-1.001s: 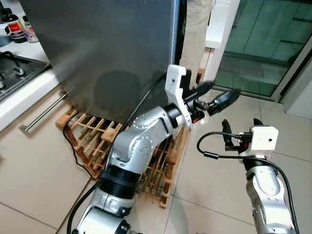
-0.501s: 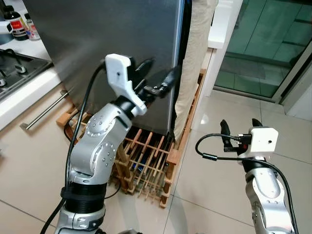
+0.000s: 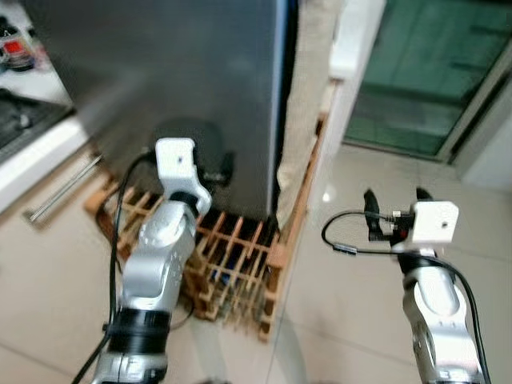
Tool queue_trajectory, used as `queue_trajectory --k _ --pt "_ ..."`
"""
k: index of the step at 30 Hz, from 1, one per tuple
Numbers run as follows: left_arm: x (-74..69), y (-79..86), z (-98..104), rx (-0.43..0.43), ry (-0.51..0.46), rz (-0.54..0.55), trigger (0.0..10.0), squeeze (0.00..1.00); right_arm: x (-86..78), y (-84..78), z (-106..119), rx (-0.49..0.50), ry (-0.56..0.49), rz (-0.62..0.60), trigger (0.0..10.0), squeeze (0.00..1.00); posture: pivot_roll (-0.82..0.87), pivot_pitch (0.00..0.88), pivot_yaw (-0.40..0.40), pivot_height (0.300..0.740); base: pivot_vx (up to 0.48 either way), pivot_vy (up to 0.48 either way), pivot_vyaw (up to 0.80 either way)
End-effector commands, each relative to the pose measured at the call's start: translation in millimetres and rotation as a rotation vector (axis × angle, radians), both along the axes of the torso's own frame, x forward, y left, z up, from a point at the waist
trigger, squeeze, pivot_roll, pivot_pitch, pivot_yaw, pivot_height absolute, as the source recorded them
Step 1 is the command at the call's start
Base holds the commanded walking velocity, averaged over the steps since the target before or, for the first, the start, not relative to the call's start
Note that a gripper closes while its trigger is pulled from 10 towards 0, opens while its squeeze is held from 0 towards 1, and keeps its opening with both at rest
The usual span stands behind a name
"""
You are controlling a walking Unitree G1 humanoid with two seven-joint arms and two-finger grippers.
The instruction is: Restocking fridge
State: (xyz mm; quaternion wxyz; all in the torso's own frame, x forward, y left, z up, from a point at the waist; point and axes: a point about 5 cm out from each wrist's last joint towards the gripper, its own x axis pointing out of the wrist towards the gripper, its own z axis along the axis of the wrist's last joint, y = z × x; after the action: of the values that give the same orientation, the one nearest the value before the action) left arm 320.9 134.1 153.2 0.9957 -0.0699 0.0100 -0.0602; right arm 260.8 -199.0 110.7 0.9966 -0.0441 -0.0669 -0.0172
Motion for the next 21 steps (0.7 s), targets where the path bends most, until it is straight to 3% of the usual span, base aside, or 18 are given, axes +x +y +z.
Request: queue_trajectory --k 1,13,21 --pt "1.1 -0.5 -0.1 -0.006 -0.004 0.014 10.0 0.0 0.1 -2.8 -4.0 0.004 0.019 -0.011 10.0 0.0 -0.07 0.0 0.052 0.727 0.0 0.0 -0.74" --pt "2.7 -5.4 5.9 -0.014 -0.047 0.039 10.0 0.0 3.9 -1.8 -3.8 0.01 0.017 0.005 10.0 0.0 -0.07 0.0 0.047 0.727 0.0 0.0 -0.71" --pt "-1.4 -1.0 19.8 0.007 -0.142 0.062 10.0 0.0 3.9 -4.3 0.3 0.001 -0.003 -0.002 10.0 0.0 -0.07 0.0 0.047 0.727 0.0 -0.164 0.0"
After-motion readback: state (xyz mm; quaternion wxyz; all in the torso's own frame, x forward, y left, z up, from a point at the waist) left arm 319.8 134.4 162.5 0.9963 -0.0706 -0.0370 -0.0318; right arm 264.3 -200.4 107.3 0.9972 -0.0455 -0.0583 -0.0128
